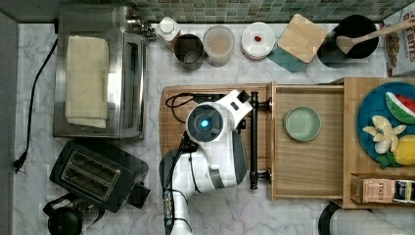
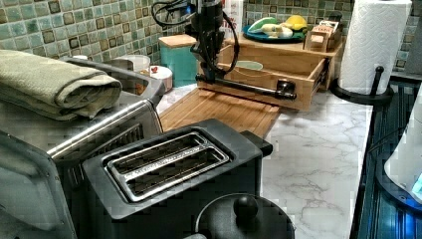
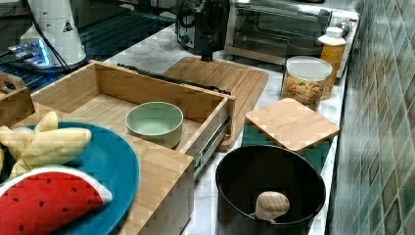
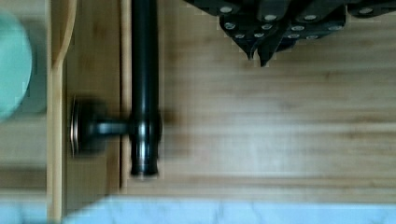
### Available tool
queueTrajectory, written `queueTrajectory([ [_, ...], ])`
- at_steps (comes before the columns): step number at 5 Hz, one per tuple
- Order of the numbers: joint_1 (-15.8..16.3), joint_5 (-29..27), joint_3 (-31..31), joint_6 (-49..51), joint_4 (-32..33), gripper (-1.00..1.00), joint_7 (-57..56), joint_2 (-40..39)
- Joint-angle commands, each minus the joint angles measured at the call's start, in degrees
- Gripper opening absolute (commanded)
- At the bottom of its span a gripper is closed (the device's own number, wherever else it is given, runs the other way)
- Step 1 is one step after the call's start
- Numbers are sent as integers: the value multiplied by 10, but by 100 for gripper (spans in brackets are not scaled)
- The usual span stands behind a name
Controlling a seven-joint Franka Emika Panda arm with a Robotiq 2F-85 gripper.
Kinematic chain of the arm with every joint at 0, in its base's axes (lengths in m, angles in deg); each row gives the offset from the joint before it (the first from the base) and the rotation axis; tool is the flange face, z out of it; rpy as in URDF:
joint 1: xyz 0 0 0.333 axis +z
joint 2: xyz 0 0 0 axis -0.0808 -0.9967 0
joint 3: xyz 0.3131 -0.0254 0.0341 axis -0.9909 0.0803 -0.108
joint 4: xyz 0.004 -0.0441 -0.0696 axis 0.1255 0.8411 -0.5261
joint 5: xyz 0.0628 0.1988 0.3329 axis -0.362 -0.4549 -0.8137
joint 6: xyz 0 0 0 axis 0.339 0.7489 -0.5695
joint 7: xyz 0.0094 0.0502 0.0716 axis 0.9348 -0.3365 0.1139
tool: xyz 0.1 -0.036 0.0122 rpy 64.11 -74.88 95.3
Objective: Close the drawer.
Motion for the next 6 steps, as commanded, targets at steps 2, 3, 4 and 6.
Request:
queueTrajectory([
  [2,7,45,11,1,-29,-100,51,-59],
  [3,1,38,16,1,-29,-100,36,-73],
  [4,-3,36,25,-23,-6,-100,47,-60],
  [6,-30,19,29,-51,14,-100,6,-42],
])
